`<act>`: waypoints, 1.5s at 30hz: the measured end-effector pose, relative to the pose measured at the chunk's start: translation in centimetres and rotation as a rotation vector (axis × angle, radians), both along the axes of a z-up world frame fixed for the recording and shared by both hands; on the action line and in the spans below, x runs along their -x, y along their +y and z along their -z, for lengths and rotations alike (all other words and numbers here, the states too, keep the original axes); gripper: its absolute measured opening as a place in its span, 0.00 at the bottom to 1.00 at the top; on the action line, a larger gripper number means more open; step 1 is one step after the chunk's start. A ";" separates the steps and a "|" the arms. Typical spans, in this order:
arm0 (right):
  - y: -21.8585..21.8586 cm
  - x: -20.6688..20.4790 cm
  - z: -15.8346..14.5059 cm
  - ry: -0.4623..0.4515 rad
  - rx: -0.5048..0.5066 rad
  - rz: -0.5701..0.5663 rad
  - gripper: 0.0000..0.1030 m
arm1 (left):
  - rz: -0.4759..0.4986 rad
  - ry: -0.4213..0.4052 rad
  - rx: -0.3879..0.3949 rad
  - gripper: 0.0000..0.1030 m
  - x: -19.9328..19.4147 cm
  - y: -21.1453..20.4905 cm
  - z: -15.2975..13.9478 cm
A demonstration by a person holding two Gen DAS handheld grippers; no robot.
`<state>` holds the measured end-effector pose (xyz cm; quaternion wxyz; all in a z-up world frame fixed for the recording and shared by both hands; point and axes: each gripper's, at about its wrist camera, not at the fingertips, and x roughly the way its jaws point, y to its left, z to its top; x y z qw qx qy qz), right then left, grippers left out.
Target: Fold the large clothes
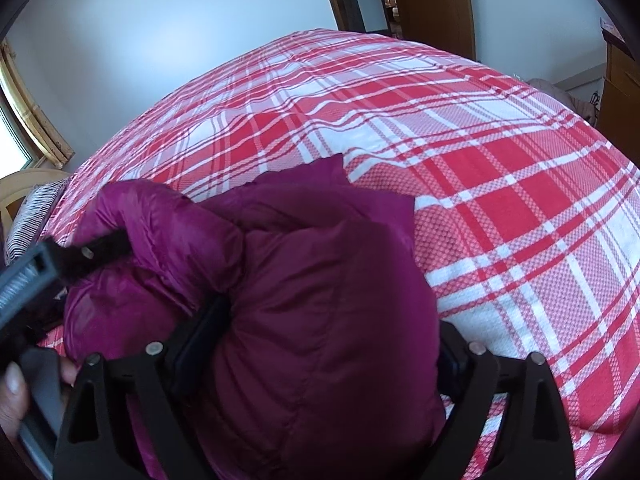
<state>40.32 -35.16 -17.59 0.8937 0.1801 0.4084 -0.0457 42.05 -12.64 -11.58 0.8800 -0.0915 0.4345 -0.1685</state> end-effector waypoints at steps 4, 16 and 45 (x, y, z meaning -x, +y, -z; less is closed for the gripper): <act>-0.1 0.1 0.0 -0.010 -0.005 0.001 0.90 | 0.046 0.029 -0.066 0.99 -0.5 -2.2 -0.7; -0.3 0.4 -0.1 -0.035 -0.027 -0.001 0.91 | -0.080 -0.147 -0.072 0.99 3.8 2.0 -3.0; 0.1 0.2 -0.2 -0.018 -0.009 -0.011 0.92 | 0.088 -0.048 -0.232 0.99 -0.9 -5.3 3.7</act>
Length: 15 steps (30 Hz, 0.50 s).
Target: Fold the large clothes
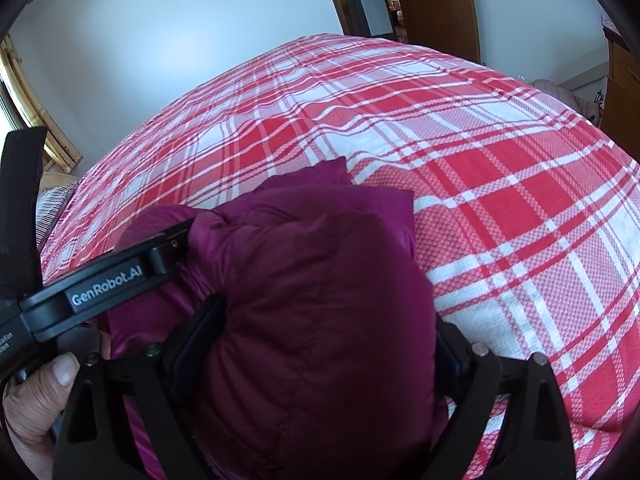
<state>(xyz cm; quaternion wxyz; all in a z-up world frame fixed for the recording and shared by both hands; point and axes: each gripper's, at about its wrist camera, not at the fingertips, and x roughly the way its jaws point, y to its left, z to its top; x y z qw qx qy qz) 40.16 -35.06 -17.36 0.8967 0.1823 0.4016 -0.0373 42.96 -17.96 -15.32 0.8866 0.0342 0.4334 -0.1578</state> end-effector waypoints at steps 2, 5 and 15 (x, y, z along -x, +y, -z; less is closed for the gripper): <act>0.2 -0.1 0.1 0.013 0.015 -0.002 0.93 | 0.001 0.002 -0.015 0.99 -0.1 -0.2 0.1; 0.3 -0.2 0.2 0.018 0.022 -0.003 0.93 | 0.000 0.004 -0.009 0.99 -0.1 -0.1 0.2; 0.4 -0.5 0.2 0.037 0.037 -0.013 0.95 | -0.002 0.003 -0.011 0.99 -0.1 -0.2 0.2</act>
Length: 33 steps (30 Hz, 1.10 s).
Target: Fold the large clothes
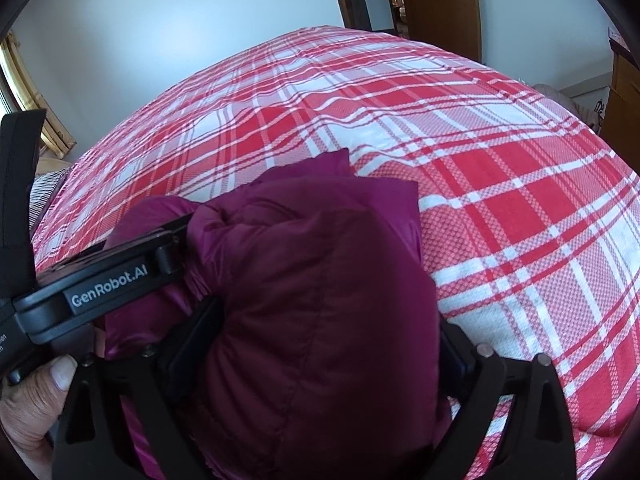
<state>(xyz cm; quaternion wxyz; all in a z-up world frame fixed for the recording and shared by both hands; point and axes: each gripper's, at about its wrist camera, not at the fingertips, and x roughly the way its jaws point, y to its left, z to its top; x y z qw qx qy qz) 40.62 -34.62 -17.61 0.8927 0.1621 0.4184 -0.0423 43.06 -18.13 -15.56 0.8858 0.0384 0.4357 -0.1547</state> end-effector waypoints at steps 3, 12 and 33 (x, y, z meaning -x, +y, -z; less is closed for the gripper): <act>0.1 0.0 0.0 0.001 0.002 0.000 0.95 | 0.000 0.000 0.000 0.99 0.0 0.0 0.0; 0.0 0.0 0.0 0.001 0.000 0.000 0.96 | 0.001 -0.001 0.001 0.99 0.0 0.1 0.0; 0.2 -0.3 -0.2 0.024 0.007 -0.028 0.96 | 0.061 0.005 -0.025 0.99 1.4 0.7 -1.3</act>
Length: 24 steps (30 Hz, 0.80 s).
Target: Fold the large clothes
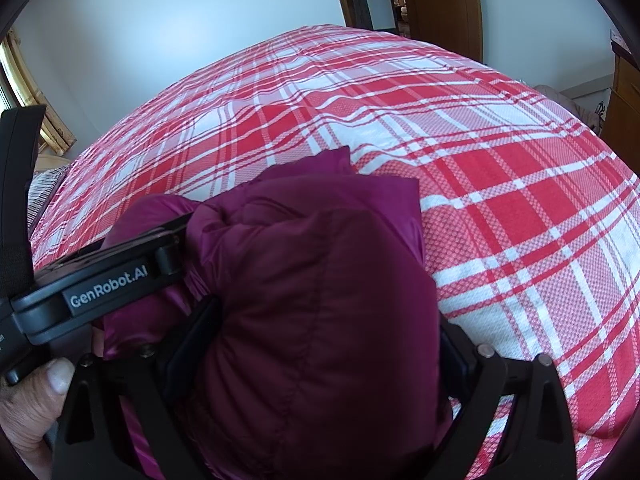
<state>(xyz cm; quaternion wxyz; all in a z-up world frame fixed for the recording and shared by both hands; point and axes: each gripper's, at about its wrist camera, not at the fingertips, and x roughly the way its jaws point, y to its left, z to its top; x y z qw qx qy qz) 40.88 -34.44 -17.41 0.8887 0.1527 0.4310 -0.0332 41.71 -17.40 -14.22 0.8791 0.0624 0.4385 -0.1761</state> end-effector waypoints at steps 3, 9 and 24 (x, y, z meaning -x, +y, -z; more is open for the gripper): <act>-0.8 1.0 -1.5 -0.037 -0.080 -0.106 0.95 | 0.064 -0.051 0.091 0.99 3.5 3.2 -2.1; -4.4 3.3 -2.3 -0.153 -0.145 -0.126 0.95 | 0.069 -0.030 0.327 0.99 8.5 10.1 -0.9; -2.3 2.6 -3.1 -0.144 -0.357 -0.313 0.22 | 0.059 0.006 0.481 0.34 9.0 10.1 -0.8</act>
